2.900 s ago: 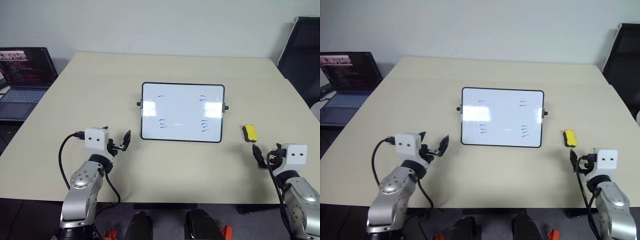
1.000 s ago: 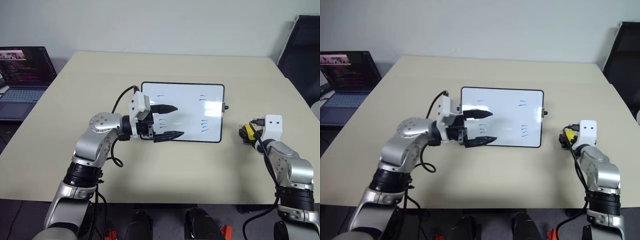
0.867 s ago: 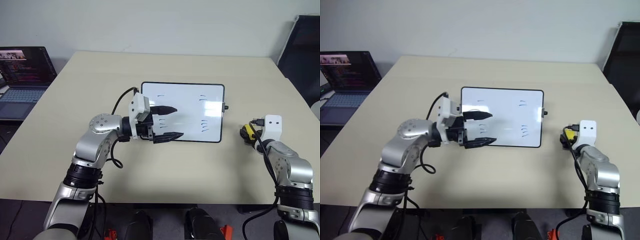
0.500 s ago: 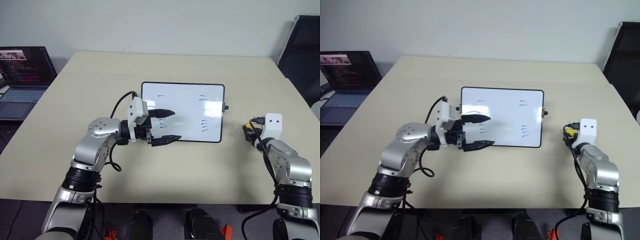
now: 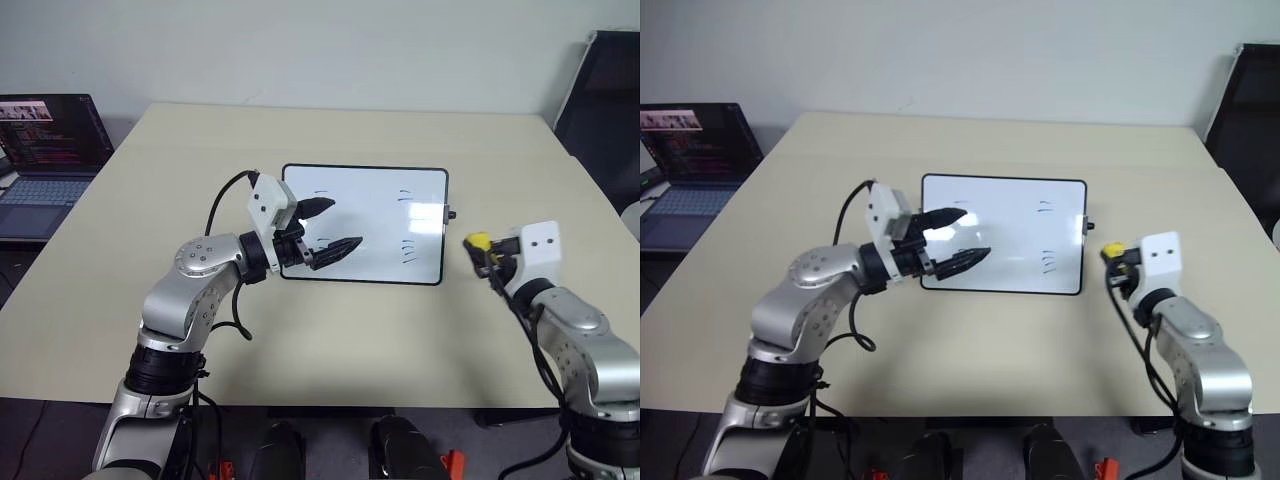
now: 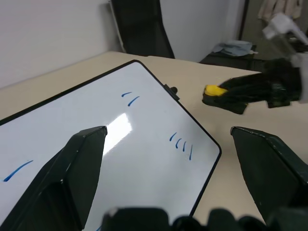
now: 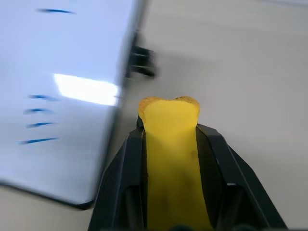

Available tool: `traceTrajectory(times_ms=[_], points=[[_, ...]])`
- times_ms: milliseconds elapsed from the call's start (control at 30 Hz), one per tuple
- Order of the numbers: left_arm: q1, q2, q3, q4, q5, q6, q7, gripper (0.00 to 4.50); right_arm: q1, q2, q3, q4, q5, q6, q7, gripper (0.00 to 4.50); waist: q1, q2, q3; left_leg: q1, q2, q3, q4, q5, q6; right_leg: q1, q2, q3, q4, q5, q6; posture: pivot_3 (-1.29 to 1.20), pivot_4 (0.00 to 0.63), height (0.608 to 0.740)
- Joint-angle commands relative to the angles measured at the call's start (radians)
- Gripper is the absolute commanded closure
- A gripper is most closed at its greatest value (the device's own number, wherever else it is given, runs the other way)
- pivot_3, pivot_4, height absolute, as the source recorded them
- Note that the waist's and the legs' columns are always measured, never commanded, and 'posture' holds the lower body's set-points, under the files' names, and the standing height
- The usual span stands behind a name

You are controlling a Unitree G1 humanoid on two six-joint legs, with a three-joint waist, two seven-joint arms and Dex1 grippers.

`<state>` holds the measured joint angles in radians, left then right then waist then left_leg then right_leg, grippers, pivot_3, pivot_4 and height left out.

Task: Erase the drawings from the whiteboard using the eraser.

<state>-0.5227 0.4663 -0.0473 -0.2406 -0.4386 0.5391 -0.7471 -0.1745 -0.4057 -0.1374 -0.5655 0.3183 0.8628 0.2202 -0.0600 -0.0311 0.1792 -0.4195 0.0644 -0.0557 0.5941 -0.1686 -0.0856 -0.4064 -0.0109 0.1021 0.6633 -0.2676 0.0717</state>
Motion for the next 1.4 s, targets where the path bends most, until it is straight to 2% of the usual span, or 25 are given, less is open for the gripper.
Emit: traceTrajectory(times_ms=[33, 300, 667, 767, 1000, 1233, 1400], points=[[-0.029, -0.001, 0.014, -0.026, 0.024, 0.004, 0.05, 0.0, -0.061, 0.048, 0.038, -0.089, 0.034, 0.027, -0.018, 3.43, 0.0, 0.0, 0.0, 0.0, 0.0, 0.0, 0.0, 0.0, 0.0, 0.0, 0.0, 0.0, 0.0, 0.0, -0.001, 0.0, 0.15, 0.74], [-0.052, 0.033, 0.024, 0.041, 0.062, -0.012, 0.057, 0.0, -0.283, 0.058, 0.153, 0.078, -0.088, -0.043, -0.056, 3.43, 0.002, 0.0, 0.0, 0.0, 0.0, 0.0, 0.002, 0.0, 0.0, 0.001, 0.0, 0.0, -0.001, -0.001, -0.004, 0.0, 0.15, 0.74], [-0.041, 0.043, 0.013, 0.066, 0.069, -0.037, 0.02, 0.0, -0.529, 0.082, 0.256, 0.56, -0.294, -0.341, -0.054, 3.43, 0.002, 0.0, 0.0, -0.002, 0.0, 0.0, -0.001, 0.0, 0.0, -0.001, 0.0, -0.001, -0.001, 0.001, 0.0, 0.0, 0.15, 0.74], [-0.035, 0.041, 0.011, 0.058, 0.07, -0.039, 0.016, 0.0, -0.528, 0.072, 0.292, 0.621, -0.325, -0.357, -0.011, 3.43, 0.002, 0.0, 0.0, -0.002, 0.0, 0.0, -0.001, 0.0, 0.0, -0.001, 0.0, -0.001, -0.001, 0.001, 0.0, 0.0, 0.15, 0.74], [-0.035, 0.041, 0.016, 0.061, 0.071, -0.044, 0.009, 0.0, -0.448, 0.02, 0.336, 0.56, -0.367, -0.286, 0.081, 3.43, 0.002, 0.0, 0.0, 0.001, 0.0, 0.0, 0.0, 0.0, 0.0, 0.001, 0.0, -0.001, 0.0, 0.001, 0.001, 0.0, 0.15, 0.74], [-0.037, 0.037, 0.012, 0.068, 0.069, -0.053, -0.002, 0.0, -0.462, 0.007, 0.297, 0.6, -0.455, -0.312, -0.005, 3.43, 0.003, 0.0, 0.0, 0.001, 0.0, 0.0, 0.003, 0.001, 0.001, 0.002, 0.0, 0.0, 0.001, 0.001, -0.005, 0.0, 0.15, 0.74], [-0.033, 0.031, 0.01, 0.067, 0.07, -0.055, -0.007, 0.0, -0.412, 0.007, 0.356, 0.534, -0.417, -0.229, 0.111, 3.43, 0.005, -0.001, -0.001, 0.001, 0.0, 0.0, 0.005, 0.001, 0.001, 0.003, 0.0, 0.0, 0.0, 0.001, -0.004, 0.0, 0.15, 0.74]])
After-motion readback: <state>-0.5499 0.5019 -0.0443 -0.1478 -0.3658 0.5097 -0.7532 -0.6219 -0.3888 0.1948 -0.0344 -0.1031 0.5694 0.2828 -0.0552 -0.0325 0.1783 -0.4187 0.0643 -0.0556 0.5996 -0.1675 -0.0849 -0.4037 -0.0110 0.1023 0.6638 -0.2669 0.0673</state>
